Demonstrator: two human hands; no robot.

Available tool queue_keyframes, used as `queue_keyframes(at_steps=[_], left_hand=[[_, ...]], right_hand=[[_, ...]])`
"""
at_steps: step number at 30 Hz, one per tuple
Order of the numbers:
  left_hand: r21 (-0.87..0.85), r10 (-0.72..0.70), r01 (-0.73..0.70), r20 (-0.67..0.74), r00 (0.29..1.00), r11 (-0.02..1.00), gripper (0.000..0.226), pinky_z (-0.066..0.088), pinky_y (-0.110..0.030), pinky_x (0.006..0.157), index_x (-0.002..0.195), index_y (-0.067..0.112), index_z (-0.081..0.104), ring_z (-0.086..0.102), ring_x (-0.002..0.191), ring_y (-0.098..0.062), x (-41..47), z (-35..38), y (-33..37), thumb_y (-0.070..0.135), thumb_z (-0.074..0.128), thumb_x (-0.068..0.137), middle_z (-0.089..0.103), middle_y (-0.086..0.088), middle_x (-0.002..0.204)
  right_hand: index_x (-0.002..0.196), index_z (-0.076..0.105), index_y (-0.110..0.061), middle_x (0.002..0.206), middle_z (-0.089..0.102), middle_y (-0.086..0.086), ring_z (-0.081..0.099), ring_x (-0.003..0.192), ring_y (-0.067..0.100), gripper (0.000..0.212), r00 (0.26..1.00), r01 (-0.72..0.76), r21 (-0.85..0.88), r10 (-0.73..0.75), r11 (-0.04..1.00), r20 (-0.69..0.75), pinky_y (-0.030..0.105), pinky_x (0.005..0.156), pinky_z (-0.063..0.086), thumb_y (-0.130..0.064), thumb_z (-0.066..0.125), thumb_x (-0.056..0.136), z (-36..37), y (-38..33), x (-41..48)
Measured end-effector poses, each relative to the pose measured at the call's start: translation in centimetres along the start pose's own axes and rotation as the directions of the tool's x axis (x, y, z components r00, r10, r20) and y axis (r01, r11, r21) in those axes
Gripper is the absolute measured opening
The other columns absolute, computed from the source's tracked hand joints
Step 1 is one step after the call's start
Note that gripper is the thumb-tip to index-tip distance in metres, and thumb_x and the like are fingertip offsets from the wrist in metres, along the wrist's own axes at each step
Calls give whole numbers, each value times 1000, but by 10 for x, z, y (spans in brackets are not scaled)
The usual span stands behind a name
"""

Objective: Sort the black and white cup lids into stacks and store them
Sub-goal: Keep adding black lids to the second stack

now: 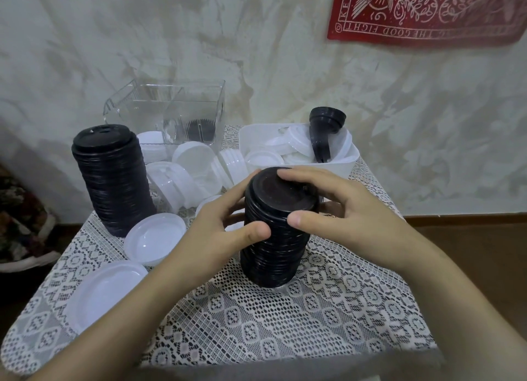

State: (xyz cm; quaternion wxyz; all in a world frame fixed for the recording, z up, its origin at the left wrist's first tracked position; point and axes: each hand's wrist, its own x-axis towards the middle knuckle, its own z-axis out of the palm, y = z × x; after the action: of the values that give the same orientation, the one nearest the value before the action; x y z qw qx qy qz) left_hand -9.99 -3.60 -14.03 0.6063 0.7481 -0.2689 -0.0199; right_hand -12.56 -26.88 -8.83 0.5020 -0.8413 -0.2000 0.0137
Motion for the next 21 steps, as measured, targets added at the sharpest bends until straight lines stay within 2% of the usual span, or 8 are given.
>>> queue_keyframes(at_steps=[4,6,8,12,17,21], left_hand=[[25,-5,5,26,1000,1000,74,42,-39,111,148,37,50,55,136,-8,1,-2,1,46,77,79,64,15,141],[21,-6,5,21,1000,1000,74,42,-39,111,147,37,50,55,136,-8,1,-3,0,46,77,79,63,15,141],[25,-3,2,22,1000,1000,78,42,-39,111,147,38,51,55,136,-8,1,-3,0,55,80,76,63,15,141],[20,-5,5,19,1000,1000,74,42,-40,112,147,37,50,56,135,-8,1,-3,0,44,76,78,64,15,140],[22,-6,5,39,999,1000,80,40,-37,113,150,35,47,54,137,-7,1,-2,-1,44,77,77,62,15,142],[18,7,-7,38,999,1000,77,43,-30,110,148,36,48,56,135,-7,2,-2,-2,42,77,77,64,15,140]], right_hand=[[148,48,-47,140,58,-28,53,132,-4,80,999,-52,-12,52,999,-14,40,115,43,-50,82,76,0,3,2],[151,44,-47,142,56,-31,50,134,-7,88,998,-65,-7,65,998,-14,38,117,41,-53,82,72,1,4,3],[154,40,-46,142,54,-35,45,136,-11,93,996,-86,25,87,996,-10,37,118,40,-50,83,72,1,4,4],[149,46,-45,140,60,-25,51,136,-1,87,996,-91,36,91,995,6,43,117,41,-55,80,70,3,5,5],[155,38,-45,148,50,-32,47,135,-11,90,998,-54,72,55,996,-5,29,114,40,-40,81,77,5,3,4],[149,50,-42,137,62,-26,58,127,-4,78,998,-51,33,52,998,-25,36,114,45,-40,79,77,6,2,5]])
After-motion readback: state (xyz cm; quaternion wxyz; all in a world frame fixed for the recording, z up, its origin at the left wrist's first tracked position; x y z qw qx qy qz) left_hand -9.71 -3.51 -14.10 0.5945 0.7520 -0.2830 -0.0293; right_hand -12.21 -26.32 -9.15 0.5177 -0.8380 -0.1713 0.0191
